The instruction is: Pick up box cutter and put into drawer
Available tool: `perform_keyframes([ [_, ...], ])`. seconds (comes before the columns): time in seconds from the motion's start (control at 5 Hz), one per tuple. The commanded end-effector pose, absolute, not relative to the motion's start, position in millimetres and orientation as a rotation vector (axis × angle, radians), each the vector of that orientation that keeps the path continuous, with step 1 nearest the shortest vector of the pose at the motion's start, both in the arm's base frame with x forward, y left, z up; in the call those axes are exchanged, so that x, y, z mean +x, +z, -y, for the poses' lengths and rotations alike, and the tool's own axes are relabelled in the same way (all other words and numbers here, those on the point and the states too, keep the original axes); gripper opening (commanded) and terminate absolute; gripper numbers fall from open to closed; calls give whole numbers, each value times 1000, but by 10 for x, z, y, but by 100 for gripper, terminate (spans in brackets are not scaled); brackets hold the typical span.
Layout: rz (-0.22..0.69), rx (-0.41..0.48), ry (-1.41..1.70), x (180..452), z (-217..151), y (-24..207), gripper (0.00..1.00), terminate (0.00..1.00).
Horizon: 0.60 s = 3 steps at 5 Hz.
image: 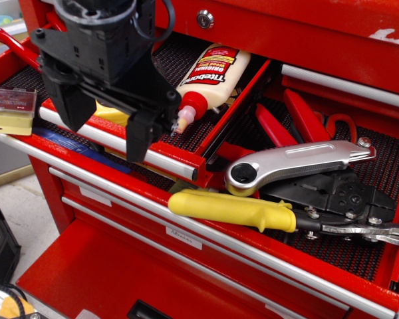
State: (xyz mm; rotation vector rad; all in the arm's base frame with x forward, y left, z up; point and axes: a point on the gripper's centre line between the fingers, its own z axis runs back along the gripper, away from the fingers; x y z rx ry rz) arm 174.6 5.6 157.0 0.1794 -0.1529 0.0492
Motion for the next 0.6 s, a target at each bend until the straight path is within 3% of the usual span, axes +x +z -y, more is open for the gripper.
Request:
perform_keyframes([
  [0.0,153,179,49,1746,-56,1570,100,0],
  [0.4,140,198,-346,2243,645,1641,100,0],
])
